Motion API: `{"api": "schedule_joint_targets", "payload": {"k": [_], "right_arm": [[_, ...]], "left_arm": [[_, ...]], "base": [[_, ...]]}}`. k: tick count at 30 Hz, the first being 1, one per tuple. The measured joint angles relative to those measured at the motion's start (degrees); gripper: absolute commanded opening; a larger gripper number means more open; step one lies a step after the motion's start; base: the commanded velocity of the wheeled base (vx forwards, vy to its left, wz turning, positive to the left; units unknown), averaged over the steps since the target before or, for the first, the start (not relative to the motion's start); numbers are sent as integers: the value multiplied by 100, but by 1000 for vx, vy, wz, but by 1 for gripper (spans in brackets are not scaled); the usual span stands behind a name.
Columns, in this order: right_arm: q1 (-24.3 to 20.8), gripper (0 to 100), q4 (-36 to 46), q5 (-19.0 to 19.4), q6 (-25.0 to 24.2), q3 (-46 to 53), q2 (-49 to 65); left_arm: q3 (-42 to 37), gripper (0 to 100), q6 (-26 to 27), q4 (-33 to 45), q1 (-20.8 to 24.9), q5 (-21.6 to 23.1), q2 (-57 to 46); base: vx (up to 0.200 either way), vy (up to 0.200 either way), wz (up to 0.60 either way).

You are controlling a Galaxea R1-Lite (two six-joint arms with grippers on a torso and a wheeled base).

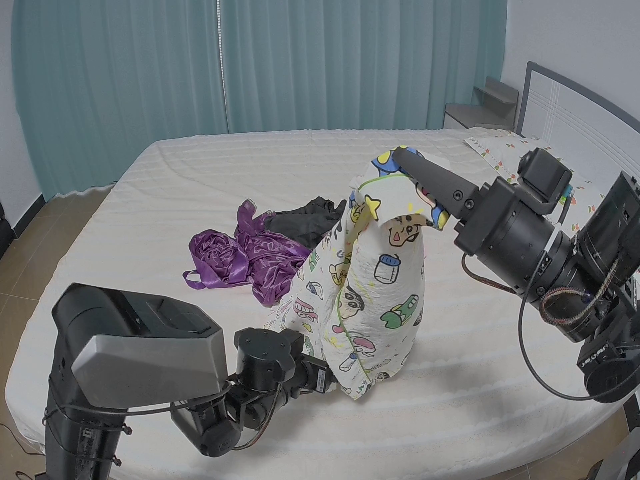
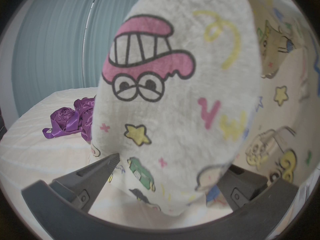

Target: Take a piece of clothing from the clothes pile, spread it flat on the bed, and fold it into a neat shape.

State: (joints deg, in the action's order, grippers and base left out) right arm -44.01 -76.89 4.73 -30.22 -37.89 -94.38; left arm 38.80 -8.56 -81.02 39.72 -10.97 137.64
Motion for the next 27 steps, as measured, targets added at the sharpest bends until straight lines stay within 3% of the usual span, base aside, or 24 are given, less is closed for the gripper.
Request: {"api": "schedule_joint_targets", "payload": {"k": [2, 3, 8, 20, 27], "right_arm": [[-1, 0, -2, 0, 0, 0, -2], [-1, 0, -5, 0, -2, 0, -5], [10, 0, 15, 0, 0, 16, -5], [254, 0, 15, -17, 0, 208, 11], [606, 0, -24, -41, 1, 686, 30]], "left_arm": [[229, 100, -80, 0, 0, -137, 98], [339, 0, -110, -5, 0, -200, 161], [499, 0, -165, 6, -2, -341, 480], [52, 0, -371, -265, -140, -508, 677], [-730, 0, -490, -747, -439, -534, 102]], "base": [[0, 0, 0], [0, 0, 0], [0, 0, 0], [0, 0, 0], [0, 0, 0]]}}
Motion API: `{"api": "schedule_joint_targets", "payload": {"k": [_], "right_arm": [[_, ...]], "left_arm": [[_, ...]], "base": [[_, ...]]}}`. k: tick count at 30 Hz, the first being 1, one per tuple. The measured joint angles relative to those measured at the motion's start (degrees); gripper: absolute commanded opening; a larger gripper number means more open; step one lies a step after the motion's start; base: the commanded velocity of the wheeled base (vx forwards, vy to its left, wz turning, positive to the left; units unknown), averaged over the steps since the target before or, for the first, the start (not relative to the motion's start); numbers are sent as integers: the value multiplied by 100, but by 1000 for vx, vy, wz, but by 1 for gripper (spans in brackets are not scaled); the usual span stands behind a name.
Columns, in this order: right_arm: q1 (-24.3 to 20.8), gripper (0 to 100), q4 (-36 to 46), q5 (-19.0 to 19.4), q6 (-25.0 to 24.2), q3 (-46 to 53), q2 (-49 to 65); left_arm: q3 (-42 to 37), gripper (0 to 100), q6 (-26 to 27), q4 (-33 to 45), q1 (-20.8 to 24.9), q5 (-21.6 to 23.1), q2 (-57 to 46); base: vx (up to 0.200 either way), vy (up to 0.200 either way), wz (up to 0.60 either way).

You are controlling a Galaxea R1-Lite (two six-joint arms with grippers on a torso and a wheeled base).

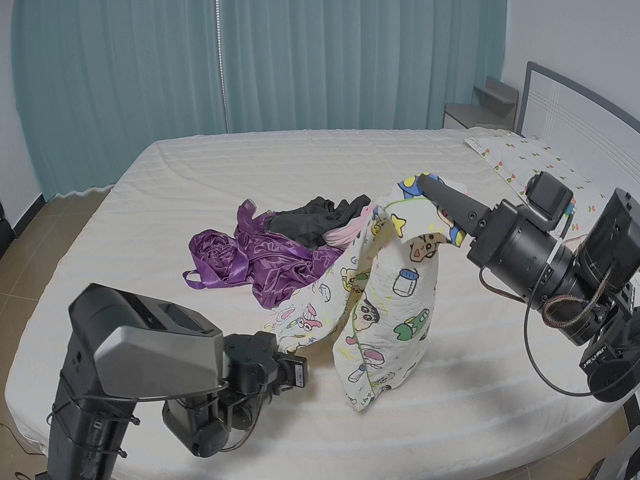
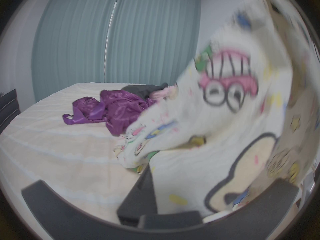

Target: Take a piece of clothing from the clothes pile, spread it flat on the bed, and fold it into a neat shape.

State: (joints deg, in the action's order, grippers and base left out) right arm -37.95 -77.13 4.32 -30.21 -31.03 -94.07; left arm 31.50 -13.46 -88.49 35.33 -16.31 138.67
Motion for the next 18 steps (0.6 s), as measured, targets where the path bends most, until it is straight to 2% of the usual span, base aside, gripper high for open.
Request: {"api": "schedule_joint_targets", "payload": {"k": [5, 12, 14, 18], "right_arm": [[282, 0, -38, -62, -4, 305, -7], [808, 0, -22, -286, -22, 291, -24], [890, 0, -5, -450, -20, 154, -18], [981, 0, 200, -718, 11, -244, 67]], "left_arm": [[-573, 0, -257, -46, -173, 66, -766], [-1136, 0, -126, -30, -471, 285, -2108], [-1092, 0, -79, 191, -523, 312, -2489], [-658, 0, -24, 1253, -592, 329, -3259]], "base": [[0, 0, 0], [0, 0, 0], [0, 0, 0], [0, 0, 0]]}}
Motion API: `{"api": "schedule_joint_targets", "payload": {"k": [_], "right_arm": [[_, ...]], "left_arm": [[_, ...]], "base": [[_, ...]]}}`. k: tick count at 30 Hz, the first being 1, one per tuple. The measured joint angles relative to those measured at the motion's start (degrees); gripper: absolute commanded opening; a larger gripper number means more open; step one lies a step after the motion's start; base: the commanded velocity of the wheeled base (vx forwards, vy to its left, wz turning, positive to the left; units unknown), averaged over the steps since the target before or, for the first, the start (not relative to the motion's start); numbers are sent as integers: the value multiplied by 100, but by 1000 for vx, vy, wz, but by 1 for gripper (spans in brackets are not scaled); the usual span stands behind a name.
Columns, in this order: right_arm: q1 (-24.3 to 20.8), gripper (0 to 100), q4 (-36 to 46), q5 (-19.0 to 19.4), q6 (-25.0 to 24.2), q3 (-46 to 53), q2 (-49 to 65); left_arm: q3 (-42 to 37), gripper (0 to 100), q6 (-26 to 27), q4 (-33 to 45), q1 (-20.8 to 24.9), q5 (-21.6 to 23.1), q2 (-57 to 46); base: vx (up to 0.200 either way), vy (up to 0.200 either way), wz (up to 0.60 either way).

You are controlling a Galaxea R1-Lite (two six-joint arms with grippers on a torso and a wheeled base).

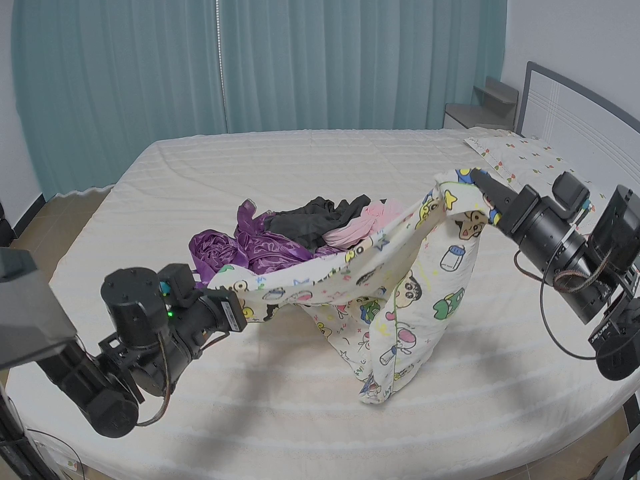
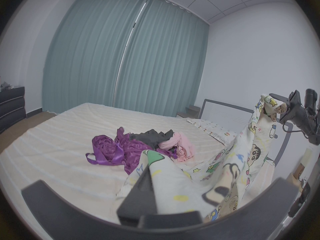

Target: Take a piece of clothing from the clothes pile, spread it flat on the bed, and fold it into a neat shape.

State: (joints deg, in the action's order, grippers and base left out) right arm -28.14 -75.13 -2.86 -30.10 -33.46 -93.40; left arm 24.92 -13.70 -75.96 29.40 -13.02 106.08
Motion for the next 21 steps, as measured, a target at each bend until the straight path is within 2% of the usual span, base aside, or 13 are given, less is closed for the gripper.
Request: {"api": "schedule_joint_targets", "payload": {"k": [5, 12, 16, 21], "right_arm": [[22, 0, 400, -148, 79, -581, 217], [17, 0, 1018, -354, 216, -1891, 479], [-74, 0, 1185, -394, 282, -2147, 601], [-149, 0, 1220, -391, 347, -1815, 675]], "left_arm": [[991, 0, 27, 1274, -20, -101, -761], [2359, 0, 35, 2521, -17, -419, -1513], [2678, 0, 46, 2703, -11, -564, -1815], [2469, 0, -1, 2697, 39, -660, -2039]], "base": [[0, 0, 0], [0, 0, 0], [0, 0, 0], [0, 0, 0]]}}
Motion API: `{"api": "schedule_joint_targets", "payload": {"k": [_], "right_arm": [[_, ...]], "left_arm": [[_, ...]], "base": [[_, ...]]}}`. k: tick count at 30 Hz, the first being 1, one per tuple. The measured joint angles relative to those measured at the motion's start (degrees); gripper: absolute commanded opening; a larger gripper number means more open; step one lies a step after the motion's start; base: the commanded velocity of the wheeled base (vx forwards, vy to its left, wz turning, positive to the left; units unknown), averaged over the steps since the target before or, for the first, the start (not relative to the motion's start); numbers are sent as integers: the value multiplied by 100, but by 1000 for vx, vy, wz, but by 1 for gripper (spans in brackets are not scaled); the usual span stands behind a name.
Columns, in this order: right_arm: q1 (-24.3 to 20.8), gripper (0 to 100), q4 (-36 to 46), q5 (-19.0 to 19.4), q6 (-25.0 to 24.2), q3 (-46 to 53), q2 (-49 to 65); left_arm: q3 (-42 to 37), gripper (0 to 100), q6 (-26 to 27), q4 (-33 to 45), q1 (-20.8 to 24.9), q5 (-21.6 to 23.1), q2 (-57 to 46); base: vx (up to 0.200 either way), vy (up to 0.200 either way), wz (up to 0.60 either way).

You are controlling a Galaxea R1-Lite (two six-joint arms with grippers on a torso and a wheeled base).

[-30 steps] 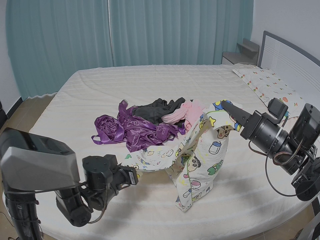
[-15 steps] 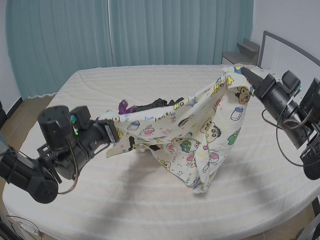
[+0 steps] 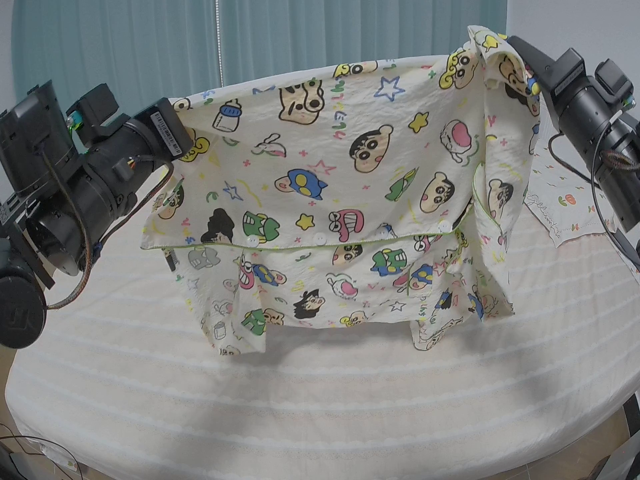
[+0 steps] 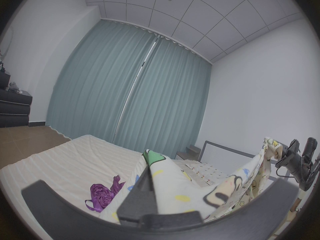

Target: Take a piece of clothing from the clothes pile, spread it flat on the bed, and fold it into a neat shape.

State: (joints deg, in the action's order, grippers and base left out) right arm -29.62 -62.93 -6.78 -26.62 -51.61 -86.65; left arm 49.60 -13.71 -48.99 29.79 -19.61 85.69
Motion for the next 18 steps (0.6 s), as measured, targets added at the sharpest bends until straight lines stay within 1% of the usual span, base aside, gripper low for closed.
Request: {"api": "schedule_joint_targets", "payload": {"k": [2, 9, 13, 18], "right_arm": [[-15, 0, -2, 7, 7, 193, 7], [-59, 0, -7, 9, -13, 879, -61], [-69, 0, -22, 9, -24, 1119, -95], [-74, 0, -27, 9, -30, 1229, -94]], "left_arm": [[-236, 0, -89, -5, 38, -12, -74], [-973, 0, -713, -13, 300, -30, -239], [-1231, 0, -834, -18, 444, -39, -254], [-1347, 0, -848, -22, 503, -50, -261]], "base": [[0, 0, 0], [-200, 0, 0], [-200, 0, 0], [-200, 0, 0]]}}
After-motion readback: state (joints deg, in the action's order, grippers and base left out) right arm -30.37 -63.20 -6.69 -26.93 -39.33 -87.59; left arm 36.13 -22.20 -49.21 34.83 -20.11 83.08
